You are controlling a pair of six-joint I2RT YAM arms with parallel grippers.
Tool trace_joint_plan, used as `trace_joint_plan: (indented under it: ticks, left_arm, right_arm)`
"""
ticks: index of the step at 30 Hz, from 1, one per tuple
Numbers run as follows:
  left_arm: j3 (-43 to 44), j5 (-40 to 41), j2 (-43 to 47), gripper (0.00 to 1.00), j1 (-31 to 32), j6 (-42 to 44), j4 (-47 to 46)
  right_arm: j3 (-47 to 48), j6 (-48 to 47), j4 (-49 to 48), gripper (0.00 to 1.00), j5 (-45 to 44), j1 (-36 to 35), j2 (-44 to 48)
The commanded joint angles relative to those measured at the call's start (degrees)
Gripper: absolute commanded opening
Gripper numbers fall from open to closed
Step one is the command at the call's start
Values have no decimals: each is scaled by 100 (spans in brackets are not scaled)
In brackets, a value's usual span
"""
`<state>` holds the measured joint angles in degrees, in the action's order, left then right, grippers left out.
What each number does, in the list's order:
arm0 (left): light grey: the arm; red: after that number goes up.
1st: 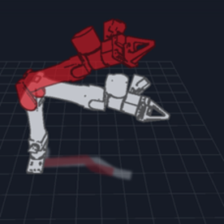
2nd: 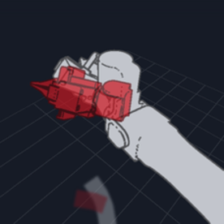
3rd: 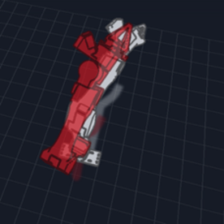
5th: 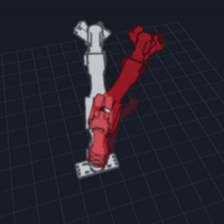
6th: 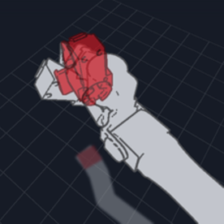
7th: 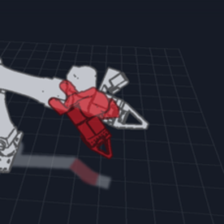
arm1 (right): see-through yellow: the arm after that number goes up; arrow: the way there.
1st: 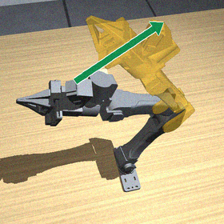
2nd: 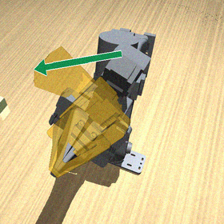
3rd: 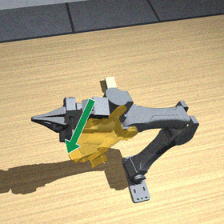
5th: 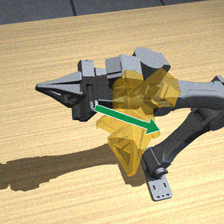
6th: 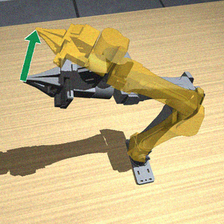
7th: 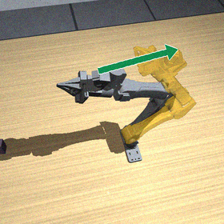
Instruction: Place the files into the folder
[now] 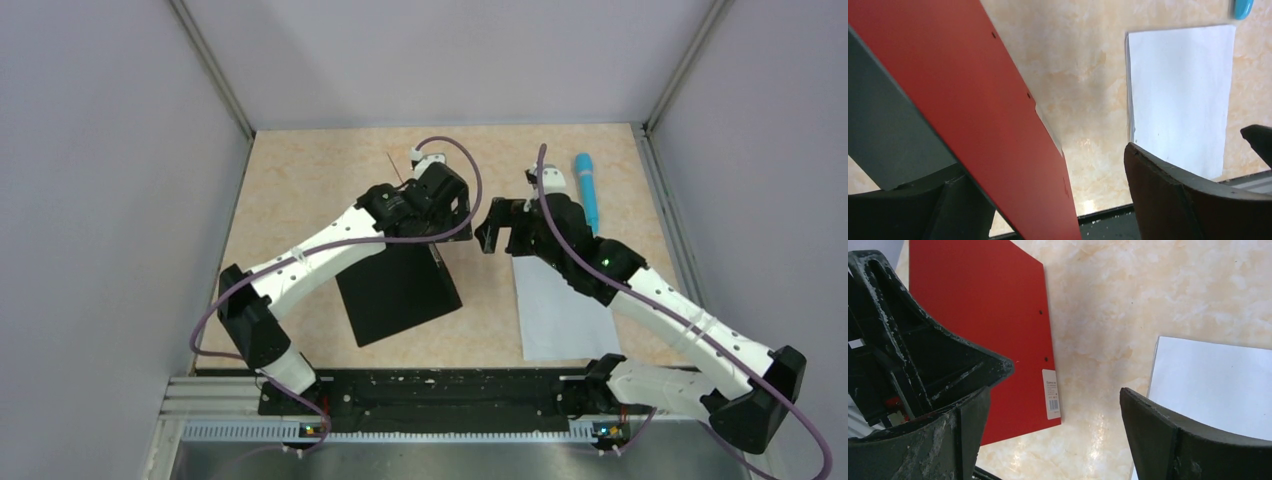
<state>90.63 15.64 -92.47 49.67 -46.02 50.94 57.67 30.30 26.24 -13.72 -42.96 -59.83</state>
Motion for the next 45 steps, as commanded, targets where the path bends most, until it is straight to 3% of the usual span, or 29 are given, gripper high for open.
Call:
trace_joint_plan:
  ticks: [1,7,19,24,32,36,40,45]
  left_arm:
    - [342,505,-83,92,-19,439,-438]
    - [848,313,-531,94,-103,825,-862]
    - [1065,-1042,-1113,98,-497,1091,-2255]
    - [1221,-1908,-1541,98,-596,1115,-2626]
    - [1197,-2385,-2126,98,-819,892,-2753]
    - [865,-2351,-2228,97,-994,707,-2733]
    - [304,-2601,-2130,90,-1323,505,-2611]
    - [-699,-2036,-1247,85,-1574,527,-2559]
  right_arm:
    - [216,142,111,99,-364,23,217]
    - [331,114,105,99,-513,15,520]
    - [396,-218,287,97,-1302,23,771]
    - [322,-335,438,96,-1810,20,623]
    - [252,-332,569,95,-2399,24,117]
    - [219,-306,482,93,-2299,22,-258]
    - [119,-401,163,87,-1834,24,-543]
    - [201,-801,-360,76,-811,21,-1487]
